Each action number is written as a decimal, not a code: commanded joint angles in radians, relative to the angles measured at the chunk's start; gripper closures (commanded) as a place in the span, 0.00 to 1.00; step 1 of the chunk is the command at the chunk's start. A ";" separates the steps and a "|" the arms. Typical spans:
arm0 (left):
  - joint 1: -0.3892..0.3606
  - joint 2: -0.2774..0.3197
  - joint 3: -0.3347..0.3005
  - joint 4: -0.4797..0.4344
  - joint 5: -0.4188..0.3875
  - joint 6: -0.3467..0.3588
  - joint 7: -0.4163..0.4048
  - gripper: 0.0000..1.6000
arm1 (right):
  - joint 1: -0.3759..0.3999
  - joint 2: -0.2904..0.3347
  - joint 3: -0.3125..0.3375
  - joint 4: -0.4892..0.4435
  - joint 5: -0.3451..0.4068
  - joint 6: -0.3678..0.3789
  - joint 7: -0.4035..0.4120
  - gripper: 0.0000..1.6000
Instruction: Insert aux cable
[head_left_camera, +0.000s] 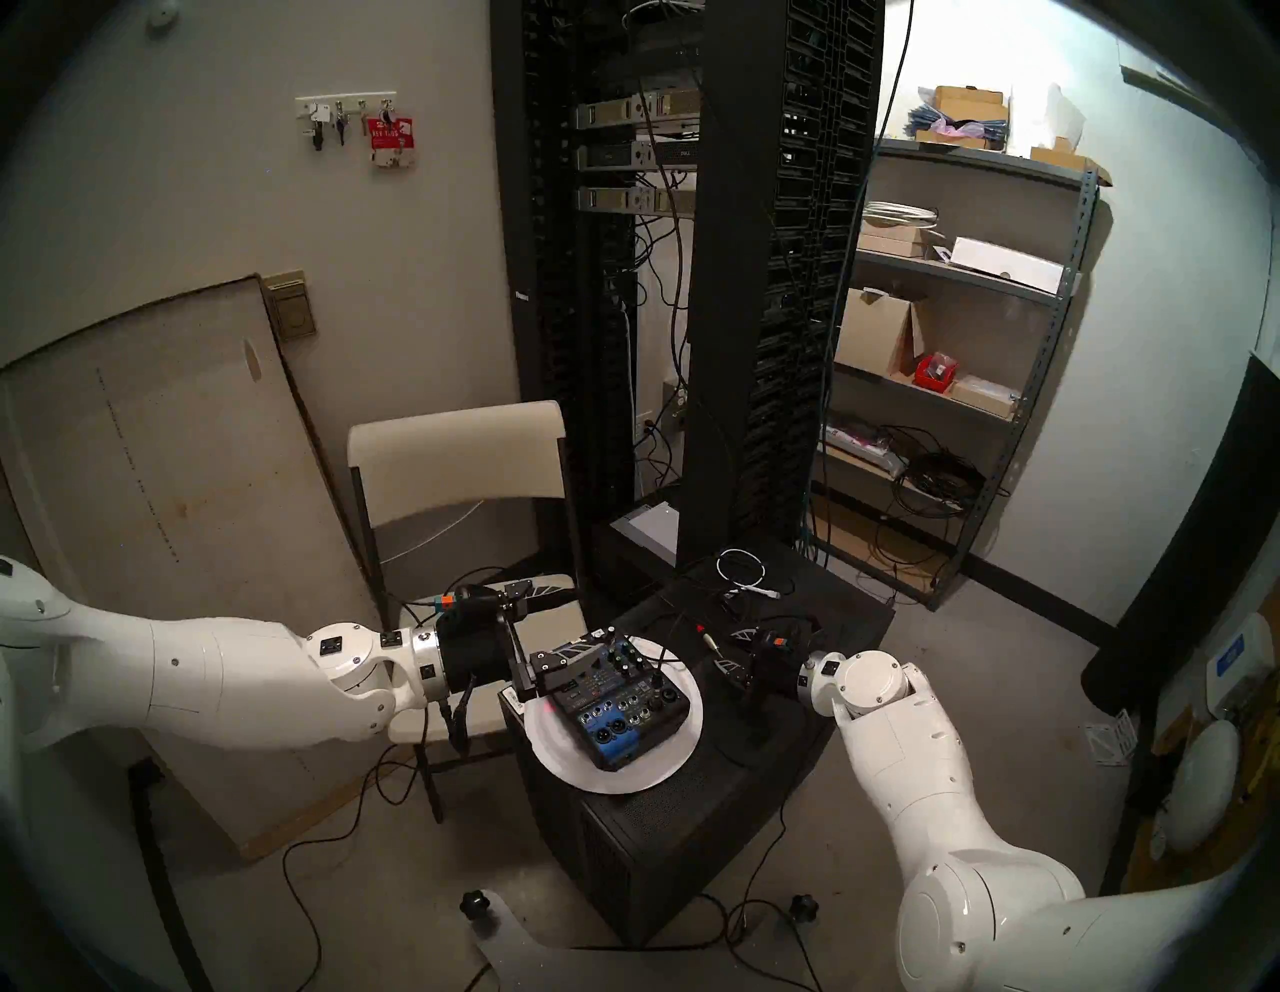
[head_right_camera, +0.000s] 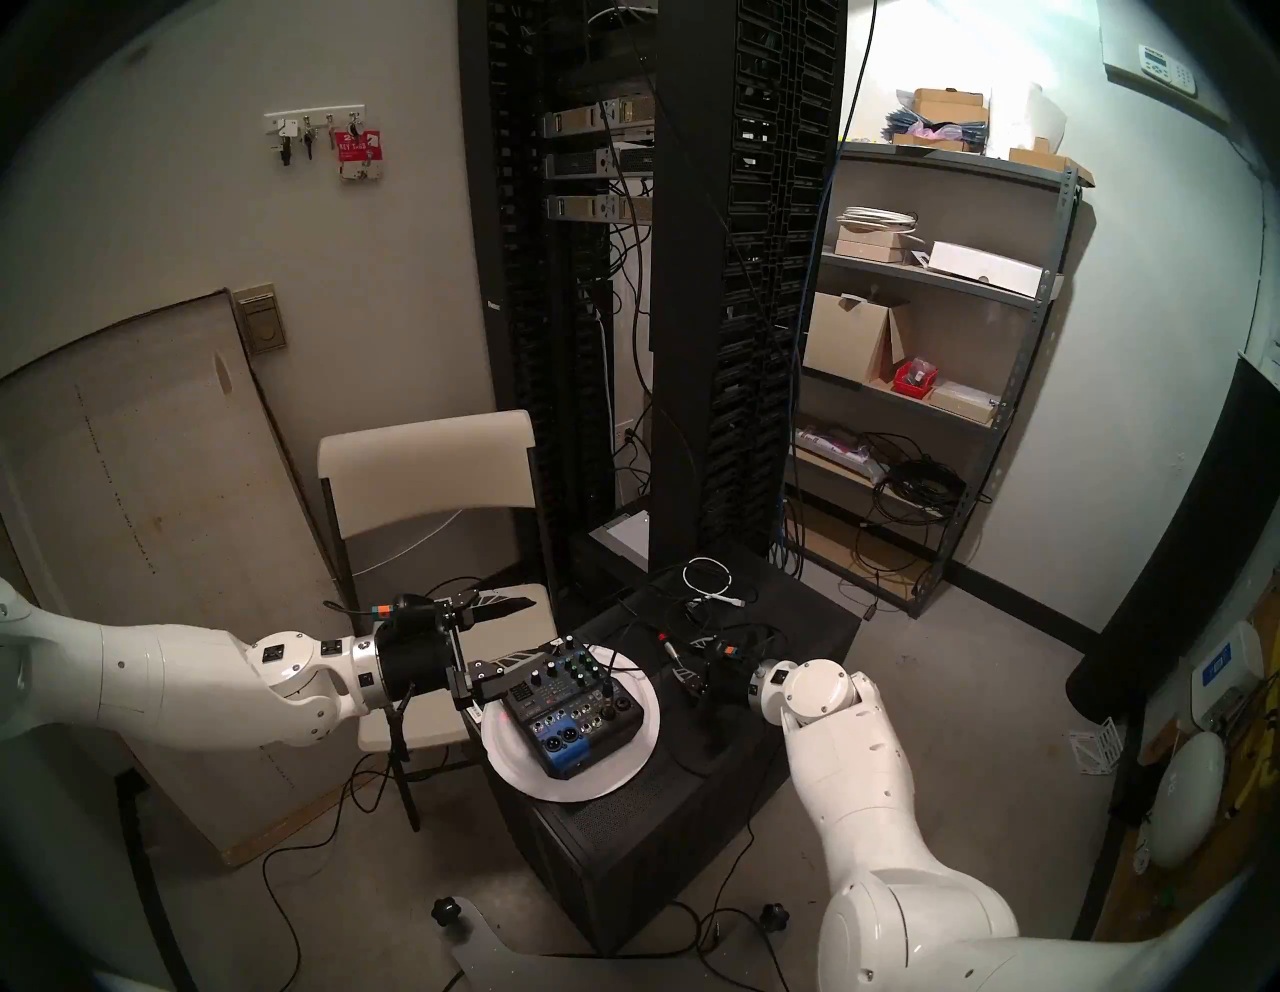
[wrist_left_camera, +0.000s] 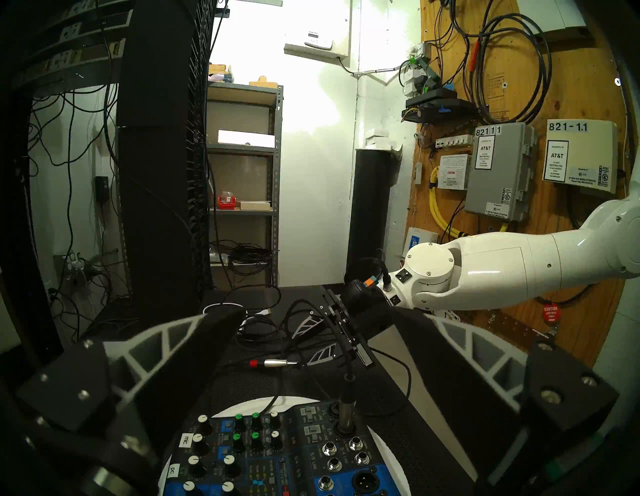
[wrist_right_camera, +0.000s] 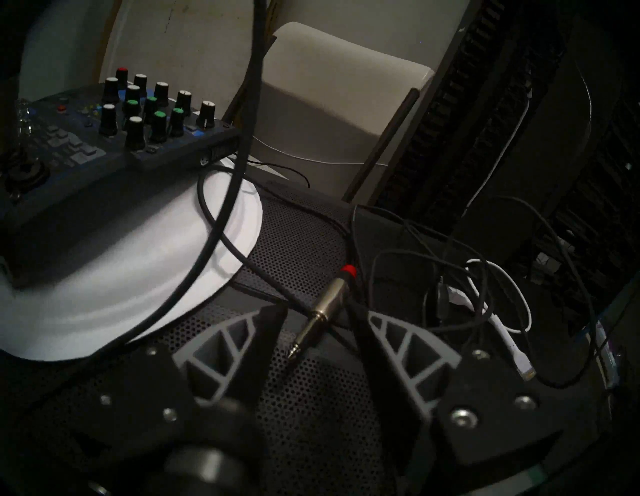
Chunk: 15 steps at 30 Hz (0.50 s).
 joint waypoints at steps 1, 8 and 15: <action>-0.013 -0.001 -0.011 0.000 0.002 -0.005 0.000 0.00 | -0.002 -0.010 0.004 -0.038 0.002 0.019 -0.001 0.42; -0.013 -0.001 -0.011 0.000 0.002 -0.005 0.000 0.00 | 0.029 -0.004 0.001 0.038 -0.014 0.006 -0.033 0.44; -0.013 -0.001 -0.011 0.000 0.001 -0.005 0.000 0.00 | 0.038 -0.003 0.004 0.052 -0.013 -0.006 -0.046 0.46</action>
